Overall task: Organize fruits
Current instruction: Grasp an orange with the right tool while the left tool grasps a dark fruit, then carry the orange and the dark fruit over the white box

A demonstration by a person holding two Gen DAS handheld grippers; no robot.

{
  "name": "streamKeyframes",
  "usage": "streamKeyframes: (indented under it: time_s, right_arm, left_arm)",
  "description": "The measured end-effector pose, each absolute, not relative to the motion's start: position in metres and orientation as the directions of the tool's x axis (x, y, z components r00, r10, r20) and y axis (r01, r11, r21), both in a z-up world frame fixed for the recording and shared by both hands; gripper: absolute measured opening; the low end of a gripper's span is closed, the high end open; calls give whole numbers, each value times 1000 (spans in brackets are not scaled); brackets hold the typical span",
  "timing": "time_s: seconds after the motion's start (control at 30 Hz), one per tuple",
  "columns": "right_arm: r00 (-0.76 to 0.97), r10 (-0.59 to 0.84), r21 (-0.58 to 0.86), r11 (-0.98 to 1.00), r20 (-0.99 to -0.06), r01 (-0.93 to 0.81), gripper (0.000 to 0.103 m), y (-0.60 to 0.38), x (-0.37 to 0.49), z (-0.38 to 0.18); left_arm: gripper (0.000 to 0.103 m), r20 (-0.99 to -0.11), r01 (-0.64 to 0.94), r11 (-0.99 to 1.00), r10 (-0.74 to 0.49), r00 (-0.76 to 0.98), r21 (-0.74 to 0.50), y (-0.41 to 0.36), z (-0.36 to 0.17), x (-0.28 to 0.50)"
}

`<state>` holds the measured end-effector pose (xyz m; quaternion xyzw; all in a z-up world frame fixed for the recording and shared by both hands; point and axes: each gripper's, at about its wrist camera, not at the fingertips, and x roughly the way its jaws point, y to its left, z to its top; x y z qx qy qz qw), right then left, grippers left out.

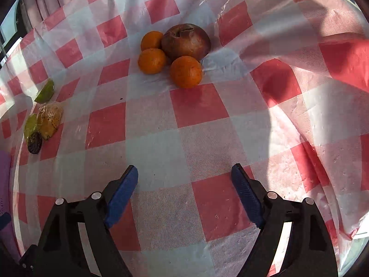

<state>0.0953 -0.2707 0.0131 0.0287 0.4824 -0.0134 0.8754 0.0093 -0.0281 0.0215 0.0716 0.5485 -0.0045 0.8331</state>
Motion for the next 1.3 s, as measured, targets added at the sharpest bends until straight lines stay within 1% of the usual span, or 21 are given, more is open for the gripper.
streamKeyframes:
  time_s: [0.1,0.2,0.33,0.4,0.47,0.5,0.53,0.57,0.6,0.73,0.8,0.9,0.93,1.0,1.07,1.3]
  right_arm:
    - [563,4,31,999,-826,39,75,-276,126,14]
    - [588,-7,6,1000,-809,20,72,-278,154,15]
    - [613,11,3,1000,-790,-14,64,-277,180,16]
    - [621,28,16,1000,-783,-26,58,-277,188,16]
    - [631,34,17,999,-775,-33,41,-277,191,17]
    - [635,36,16,999,-771,-38,40,-276,191,18]
    - [638,38,15,999,-769,-40,39,-277,190,18]
    - [641,39,15,999,-767,-42,39,-277,189,18]
    - [642,41,17,999,-766,-43,39,-277,189,18]
    - [643,55,30,998,-764,-49,39,-277,188,18]
    - [643,63,39,998,-764,-51,39,-279,188,18]
    - [642,72,50,997,-763,-53,39,-280,190,17]
    - [640,72,50,997,-765,-52,39,-282,187,17]
    - [641,71,49,997,-764,-52,39,-282,189,18]
    - [641,71,48,997,-765,-53,39,-282,189,19]
    - [639,78,56,997,-765,-54,40,-282,188,19]
  left_arm:
    - [98,-913,25,993,98,395,117,-28,15,31]
    - [98,-909,-3,991,127,396,136,-30,9,52]
    - [97,-893,-26,987,153,422,157,-32,9,75]
    - [94,-887,-44,988,154,435,149,-31,9,85]
    - [88,-885,-65,991,134,447,118,-28,10,93]
    - [81,-886,-73,994,100,453,75,-24,10,97]
    - [75,-888,-85,996,62,456,26,-21,9,100]
    - [74,-882,-105,994,45,468,-5,-17,9,103]
    - [72,-878,-126,992,50,475,-12,-14,9,106]
    - [70,-866,-169,986,95,491,12,-9,8,124]
    - [69,-859,-166,986,98,503,15,-9,8,133]
    - [61,-852,-147,989,101,514,28,-12,9,147]
    - [53,-850,-136,990,95,518,27,-15,9,149]
    - [42,-843,-112,993,94,529,41,-21,10,151]
    - [42,-832,-109,991,120,542,72,-29,9,148]
    - [41,-822,-145,988,126,555,53,-31,9,140]
